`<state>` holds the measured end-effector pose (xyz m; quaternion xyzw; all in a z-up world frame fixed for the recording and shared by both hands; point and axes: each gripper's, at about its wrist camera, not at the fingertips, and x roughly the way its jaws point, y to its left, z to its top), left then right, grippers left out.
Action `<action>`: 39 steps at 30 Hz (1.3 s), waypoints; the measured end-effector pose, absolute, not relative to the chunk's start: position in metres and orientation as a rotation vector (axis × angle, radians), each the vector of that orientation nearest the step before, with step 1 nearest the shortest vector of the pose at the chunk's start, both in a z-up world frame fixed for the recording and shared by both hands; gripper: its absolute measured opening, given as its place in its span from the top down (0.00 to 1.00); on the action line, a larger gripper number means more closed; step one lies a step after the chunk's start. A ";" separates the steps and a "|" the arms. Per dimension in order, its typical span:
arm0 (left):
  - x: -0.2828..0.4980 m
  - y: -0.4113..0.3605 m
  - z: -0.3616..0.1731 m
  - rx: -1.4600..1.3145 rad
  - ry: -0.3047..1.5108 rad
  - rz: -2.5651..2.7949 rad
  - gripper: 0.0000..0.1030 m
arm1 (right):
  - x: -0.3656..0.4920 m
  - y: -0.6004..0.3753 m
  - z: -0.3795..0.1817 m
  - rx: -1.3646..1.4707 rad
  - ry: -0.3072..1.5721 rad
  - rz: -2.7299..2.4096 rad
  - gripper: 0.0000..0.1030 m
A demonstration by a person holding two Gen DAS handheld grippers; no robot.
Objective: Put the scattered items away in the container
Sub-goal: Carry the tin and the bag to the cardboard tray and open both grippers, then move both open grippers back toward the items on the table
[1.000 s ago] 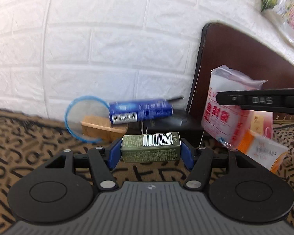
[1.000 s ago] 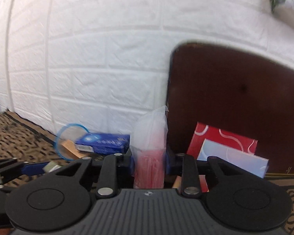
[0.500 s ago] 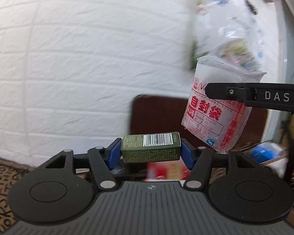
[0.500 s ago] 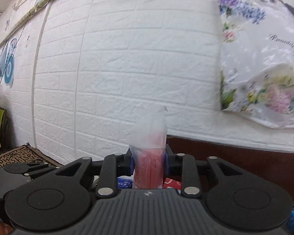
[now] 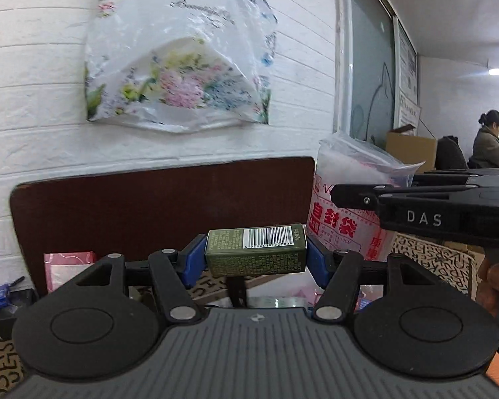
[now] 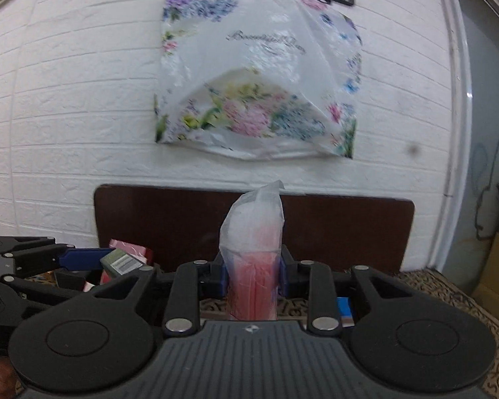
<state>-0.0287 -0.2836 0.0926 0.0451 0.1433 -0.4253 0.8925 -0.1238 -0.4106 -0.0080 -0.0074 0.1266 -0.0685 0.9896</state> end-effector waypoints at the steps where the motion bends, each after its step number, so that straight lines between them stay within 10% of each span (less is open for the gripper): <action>1: -0.028 -0.292 0.086 0.112 0.312 -0.882 0.39 | -0.124 -0.419 -0.017 0.002 0.270 -0.150 0.74; 7: -0.009 -0.331 0.052 0.217 0.391 -0.825 0.40 | -0.108 -0.456 -0.062 0.039 0.354 -0.217 0.73; 12: 0.002 -0.334 0.036 0.262 0.441 -0.792 0.22 | -0.104 -0.465 -0.078 0.060 0.385 -0.222 0.65; 20: -0.005 -0.295 0.043 0.219 0.398 -0.812 0.12 | -0.126 -0.455 -0.059 0.043 0.276 -0.223 0.17; 39: -0.007 -0.090 0.040 0.108 0.335 -0.651 0.00 | -0.133 -0.327 -0.037 0.003 0.214 0.011 0.09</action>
